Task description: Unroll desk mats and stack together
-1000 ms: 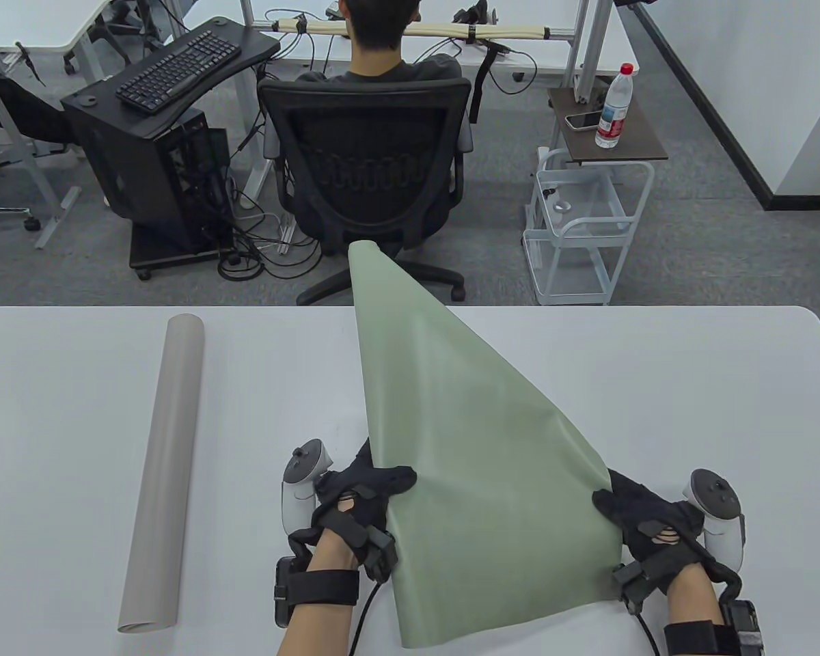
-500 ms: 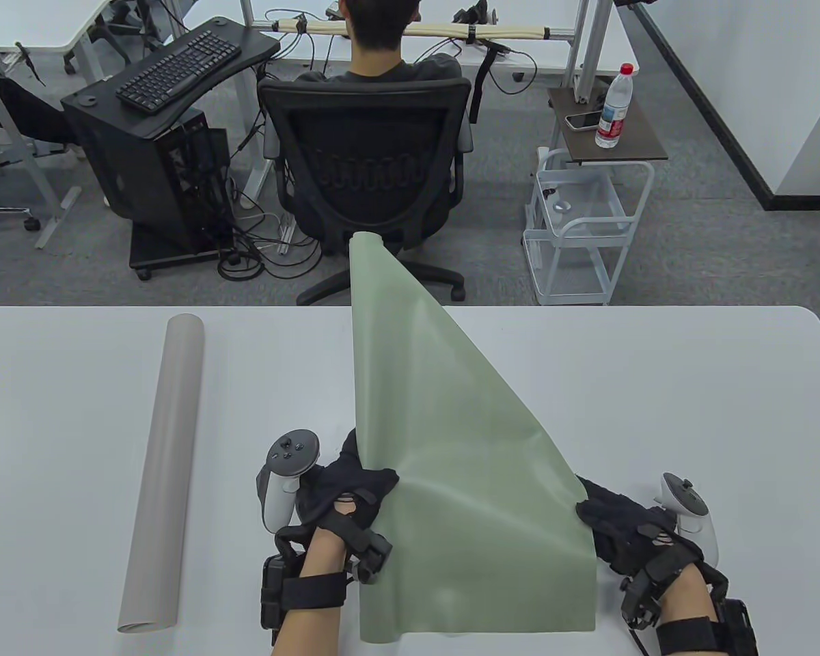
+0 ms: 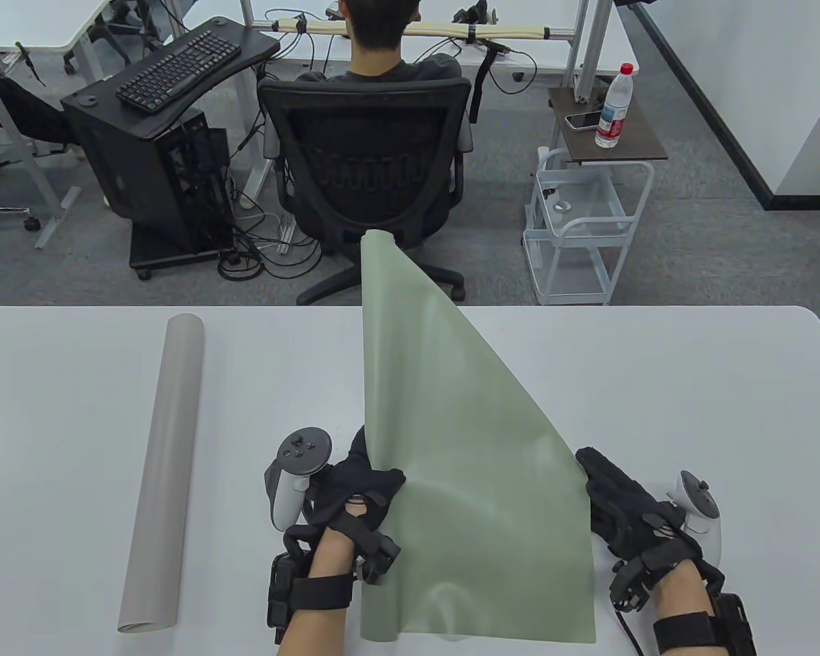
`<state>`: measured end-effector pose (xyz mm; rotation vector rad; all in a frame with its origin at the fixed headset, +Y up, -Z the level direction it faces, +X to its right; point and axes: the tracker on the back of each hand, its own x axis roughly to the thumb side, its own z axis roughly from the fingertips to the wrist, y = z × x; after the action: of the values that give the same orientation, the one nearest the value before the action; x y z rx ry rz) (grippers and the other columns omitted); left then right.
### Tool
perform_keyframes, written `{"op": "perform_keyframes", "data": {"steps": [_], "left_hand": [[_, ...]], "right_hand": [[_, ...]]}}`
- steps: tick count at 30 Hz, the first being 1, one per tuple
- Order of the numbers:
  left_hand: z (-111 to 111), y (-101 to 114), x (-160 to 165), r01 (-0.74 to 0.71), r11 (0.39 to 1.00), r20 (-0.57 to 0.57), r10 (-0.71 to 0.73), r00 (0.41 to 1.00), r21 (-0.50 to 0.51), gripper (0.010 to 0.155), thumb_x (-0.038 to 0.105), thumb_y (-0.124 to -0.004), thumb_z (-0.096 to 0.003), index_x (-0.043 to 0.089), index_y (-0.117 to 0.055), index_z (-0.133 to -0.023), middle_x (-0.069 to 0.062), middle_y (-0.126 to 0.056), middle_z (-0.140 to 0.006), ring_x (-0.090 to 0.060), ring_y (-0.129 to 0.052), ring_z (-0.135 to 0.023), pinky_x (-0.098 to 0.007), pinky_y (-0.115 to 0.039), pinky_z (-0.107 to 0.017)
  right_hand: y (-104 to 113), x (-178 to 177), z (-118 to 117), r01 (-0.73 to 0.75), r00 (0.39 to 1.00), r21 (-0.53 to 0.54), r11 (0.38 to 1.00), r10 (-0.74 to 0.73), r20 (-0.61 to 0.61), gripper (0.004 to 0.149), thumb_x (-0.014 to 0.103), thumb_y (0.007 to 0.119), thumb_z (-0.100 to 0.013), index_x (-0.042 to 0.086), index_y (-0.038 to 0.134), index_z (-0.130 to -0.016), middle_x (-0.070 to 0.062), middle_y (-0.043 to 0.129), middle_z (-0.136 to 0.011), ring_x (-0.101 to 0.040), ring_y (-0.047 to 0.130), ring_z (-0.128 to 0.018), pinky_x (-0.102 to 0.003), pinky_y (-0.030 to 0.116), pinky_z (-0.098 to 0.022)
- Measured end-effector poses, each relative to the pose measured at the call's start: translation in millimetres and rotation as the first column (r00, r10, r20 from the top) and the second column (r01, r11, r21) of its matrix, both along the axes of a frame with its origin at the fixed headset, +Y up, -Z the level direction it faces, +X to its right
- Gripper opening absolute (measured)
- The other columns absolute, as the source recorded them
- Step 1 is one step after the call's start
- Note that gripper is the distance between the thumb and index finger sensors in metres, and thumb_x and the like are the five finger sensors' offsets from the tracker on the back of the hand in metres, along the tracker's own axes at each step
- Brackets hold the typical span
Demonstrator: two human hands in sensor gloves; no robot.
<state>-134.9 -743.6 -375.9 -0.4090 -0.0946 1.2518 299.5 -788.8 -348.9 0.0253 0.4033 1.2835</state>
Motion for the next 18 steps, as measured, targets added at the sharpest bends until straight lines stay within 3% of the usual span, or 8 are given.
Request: {"op": "perform_keyframes", "data": {"steps": [6, 18], "left_hand": [[3, 10, 5, 0.111, 0.993, 0.021, -0.112, 0.993, 0.044, 0.080, 0.024, -0.082, -0.0494, 0.031, -0.021, -0.101, -0.003, -0.066, -0.100, -0.024, -0.096, -0.073, -0.046, -0.085, -0.057], [-3, 3, 17, 0.204, 0.979, 0.005, -0.204, 0.979, -0.019, 0.081, 0.025, -0.081, -0.0496, 0.029, -0.018, -0.101, -0.004, -0.064, -0.101, -0.024, -0.095, -0.073, -0.046, -0.084, -0.058]], "right_hand": [[16, 2, -19, 0.062, 0.991, 0.072, 0.995, -0.070, 0.114, 0.051, 0.031, 0.072, -0.055, 0.027, 0.058, -0.105, -0.006, 0.042, -0.115, -0.038, 0.064, -0.100, -0.061, 0.048, -0.074], [53, 25, -80, -0.166, 0.962, 0.069, 0.984, 0.146, 0.230, 0.048, 0.029, 0.073, -0.054, 0.024, 0.066, -0.101, -0.003, 0.039, -0.116, -0.039, 0.053, -0.103, -0.063, 0.044, -0.074]]}}
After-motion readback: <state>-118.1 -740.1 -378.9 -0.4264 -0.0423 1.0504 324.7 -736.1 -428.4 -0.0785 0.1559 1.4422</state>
